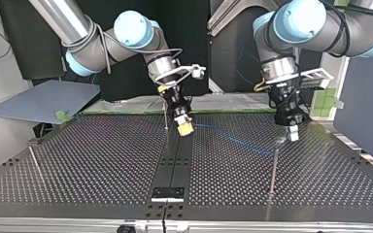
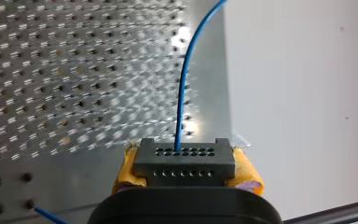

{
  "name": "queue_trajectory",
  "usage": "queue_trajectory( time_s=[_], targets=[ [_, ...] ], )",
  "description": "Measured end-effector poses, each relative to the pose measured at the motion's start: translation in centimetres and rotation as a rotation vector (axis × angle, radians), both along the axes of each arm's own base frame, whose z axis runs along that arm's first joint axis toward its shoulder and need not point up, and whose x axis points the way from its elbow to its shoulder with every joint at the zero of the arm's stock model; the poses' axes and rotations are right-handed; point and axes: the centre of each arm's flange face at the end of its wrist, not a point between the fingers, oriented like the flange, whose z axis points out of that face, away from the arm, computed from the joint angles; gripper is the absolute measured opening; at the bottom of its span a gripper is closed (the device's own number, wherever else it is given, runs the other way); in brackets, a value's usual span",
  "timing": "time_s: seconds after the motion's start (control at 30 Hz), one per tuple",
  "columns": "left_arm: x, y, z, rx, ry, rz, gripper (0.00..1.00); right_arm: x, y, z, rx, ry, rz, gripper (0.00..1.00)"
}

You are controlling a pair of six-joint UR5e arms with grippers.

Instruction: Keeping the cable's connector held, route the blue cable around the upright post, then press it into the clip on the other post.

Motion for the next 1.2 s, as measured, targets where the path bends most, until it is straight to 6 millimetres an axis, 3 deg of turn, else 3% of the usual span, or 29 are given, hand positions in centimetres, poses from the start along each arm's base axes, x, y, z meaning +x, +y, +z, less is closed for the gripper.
queue_trajectory(
  time_s=[0.23, 0.53, 0.87, 1.2],
  targets=[
    [1.5, 2.1, 2.5, -0.032, -0.012, 0.020, 0.00, 0.8, -1.0, 3.1, -0.023, -0.060, 0.035, 0.00],
    [4.2, 3.3, 3.7, -0.041, 0.005, 0.013, 0.00, 1.6, -2.3, 6.2, -0.060, -0.107, 0.049, 0.00],
    [6.8, 5.3, 6.2, -0.062, -0.042, -0.004, 0.00, 3.7, -3.7, 5.3, -0.045, -0.086, 0.063, 0.00],
    [9.9, 8.4, 5.5, -0.060, -0.026, -0.005, 0.00, 5.5, -4.7, 5.8, -0.064, -0.097, 0.081, 0.00]
  ],
)
